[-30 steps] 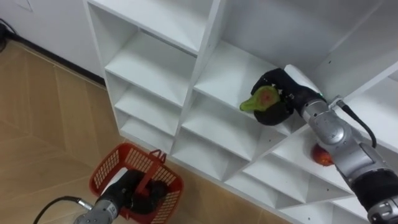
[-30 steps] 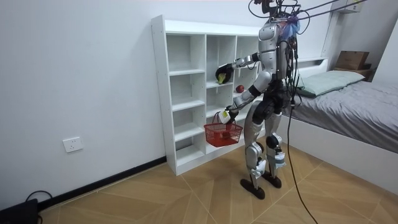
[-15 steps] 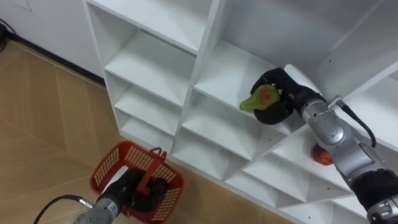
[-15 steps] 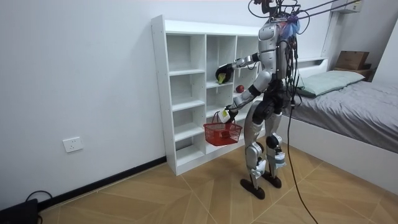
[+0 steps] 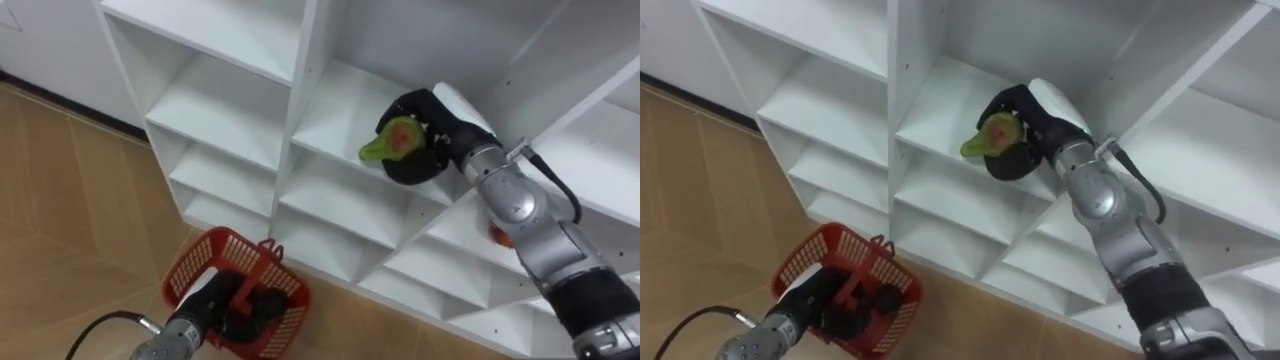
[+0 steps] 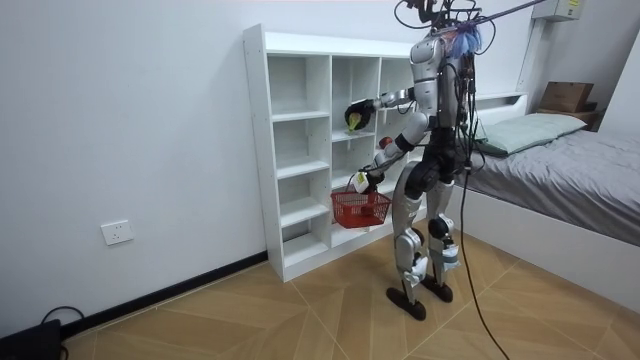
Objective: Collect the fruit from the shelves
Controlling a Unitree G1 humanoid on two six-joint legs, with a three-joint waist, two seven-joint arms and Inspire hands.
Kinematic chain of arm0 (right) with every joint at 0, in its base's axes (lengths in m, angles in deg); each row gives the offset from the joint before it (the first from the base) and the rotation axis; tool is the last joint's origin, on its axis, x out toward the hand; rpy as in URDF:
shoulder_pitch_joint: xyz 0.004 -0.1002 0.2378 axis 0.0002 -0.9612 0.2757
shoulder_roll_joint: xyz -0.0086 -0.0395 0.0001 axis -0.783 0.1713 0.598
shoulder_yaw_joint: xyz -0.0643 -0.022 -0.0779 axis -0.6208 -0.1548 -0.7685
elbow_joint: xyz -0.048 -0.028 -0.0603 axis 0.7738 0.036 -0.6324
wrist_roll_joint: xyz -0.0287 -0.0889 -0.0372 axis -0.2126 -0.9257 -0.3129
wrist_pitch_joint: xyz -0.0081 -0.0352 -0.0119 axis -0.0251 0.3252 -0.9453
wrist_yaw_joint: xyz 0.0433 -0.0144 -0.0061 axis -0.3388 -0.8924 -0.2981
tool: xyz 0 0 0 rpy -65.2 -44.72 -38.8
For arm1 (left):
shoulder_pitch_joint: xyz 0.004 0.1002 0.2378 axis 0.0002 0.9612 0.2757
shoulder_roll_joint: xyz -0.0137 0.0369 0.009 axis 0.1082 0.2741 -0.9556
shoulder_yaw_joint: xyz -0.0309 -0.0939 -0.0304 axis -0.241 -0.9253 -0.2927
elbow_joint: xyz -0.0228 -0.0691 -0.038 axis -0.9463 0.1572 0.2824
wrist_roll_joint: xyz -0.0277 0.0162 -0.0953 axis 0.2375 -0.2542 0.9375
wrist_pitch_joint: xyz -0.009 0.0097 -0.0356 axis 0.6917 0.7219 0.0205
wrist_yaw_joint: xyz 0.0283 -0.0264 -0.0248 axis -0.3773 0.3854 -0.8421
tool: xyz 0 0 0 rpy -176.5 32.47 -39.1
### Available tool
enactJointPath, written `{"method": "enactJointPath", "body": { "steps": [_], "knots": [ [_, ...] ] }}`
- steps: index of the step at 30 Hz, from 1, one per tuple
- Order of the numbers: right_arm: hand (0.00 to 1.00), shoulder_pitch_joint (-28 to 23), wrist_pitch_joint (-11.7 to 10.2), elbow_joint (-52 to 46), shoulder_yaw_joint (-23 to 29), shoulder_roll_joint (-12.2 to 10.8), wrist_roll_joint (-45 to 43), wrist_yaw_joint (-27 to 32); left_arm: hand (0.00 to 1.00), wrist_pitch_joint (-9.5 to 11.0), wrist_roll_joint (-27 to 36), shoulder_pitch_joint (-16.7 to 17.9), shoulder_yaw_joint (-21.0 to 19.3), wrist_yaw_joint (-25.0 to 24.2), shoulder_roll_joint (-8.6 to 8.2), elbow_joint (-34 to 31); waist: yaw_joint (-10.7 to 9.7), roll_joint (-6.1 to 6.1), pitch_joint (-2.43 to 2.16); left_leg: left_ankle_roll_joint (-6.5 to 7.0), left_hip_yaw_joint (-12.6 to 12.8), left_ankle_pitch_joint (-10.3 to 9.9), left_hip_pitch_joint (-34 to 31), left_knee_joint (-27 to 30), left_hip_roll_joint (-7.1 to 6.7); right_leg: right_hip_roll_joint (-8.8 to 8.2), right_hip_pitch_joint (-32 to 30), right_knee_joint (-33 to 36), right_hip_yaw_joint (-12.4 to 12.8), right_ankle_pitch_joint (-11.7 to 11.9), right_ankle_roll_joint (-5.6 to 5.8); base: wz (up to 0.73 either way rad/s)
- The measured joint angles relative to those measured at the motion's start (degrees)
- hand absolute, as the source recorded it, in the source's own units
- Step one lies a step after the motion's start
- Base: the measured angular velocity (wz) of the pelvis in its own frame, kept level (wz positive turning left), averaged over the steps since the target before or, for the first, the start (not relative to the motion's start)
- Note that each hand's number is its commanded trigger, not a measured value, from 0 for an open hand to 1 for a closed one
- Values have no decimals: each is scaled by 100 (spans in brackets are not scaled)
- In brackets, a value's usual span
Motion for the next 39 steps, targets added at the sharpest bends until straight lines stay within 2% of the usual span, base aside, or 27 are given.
{"method": "enactJointPath", "body": {
  "steps": [2,7,9,13,19,24,29,32,34,39],
  "knots": [
    [100,-68,-1,-131,0,-73,24,-23,100,0,6,-33,17,-1,-22,-4,-23,23,-6,0,29,0,11,-1,5,-2,1,-2,36,3,-4,-8],
    [100,-698,-63,-771,-3,-250,13,-33,100,13,5,-170,94,129,-115,-2,-53,158,-38,0,57,0,21,-1,3,-4,7,2,68,4,-3,-2],
    [100,-789,-117,-812,-6,-333,14,-35,100,22,7,-180,96,175,-126,-3,-67,201,-39,0,75,0,36,-12,12,2,7,7,95,6,-7,-6],
    [100,-796,-151,-812,-17,-336,24,-34,100,25,15,-180,111,200,-225,-3,-74,296,-43,0,96,0,63,-14,19,5,17,25,129,10,-13,-3],
    [100,-958,-184,-816,-36,-420,-16,-23,100,70,231,-181,115,273,-359,-3,-96,353,-32,2,109,-1,91,-37,22,-4,-4,100,142,9,-12,-1],
    [100,-1252,-183,-792,-171,-535,-40,-50,100,89,688,-181,157,280,-363,-4,-191,416,-27,3,92,-2,70,-29,19,-9,-5,98,100,9,-11,2],
    [100,-1590,-184,-765,-176,-559,-44,-192,100,125,789,-197,159,257,-395,-14,-223,469,-30,3,92,-2,35,-9,22,-13,-25,96,41,9,-11,1],
    [100,-1674,-189,-688,-176,-552,-50,-201,100,183,789,-231,170,260,-395,-26,-246,531,-39,3,97,-2,-61,36,21,-16,-107,99,29,10,-11,0],
    [100,-1767,-242,-547,-180,-553,-50,-205,100,273,790,-237,235,263,-380,-26,-255,584,-71,3,109,-2,-48,29,20,-27,-104,102,30,10,-11,0],
    [100,-1877,-243,-490,-181,-552,-52,-222,100,395,792,-286,245,264,-378,-26,-253,616,-88,2,173,-1,-8,6,37,-31,-98,108,66,10,-11,-5]
  ]
}}
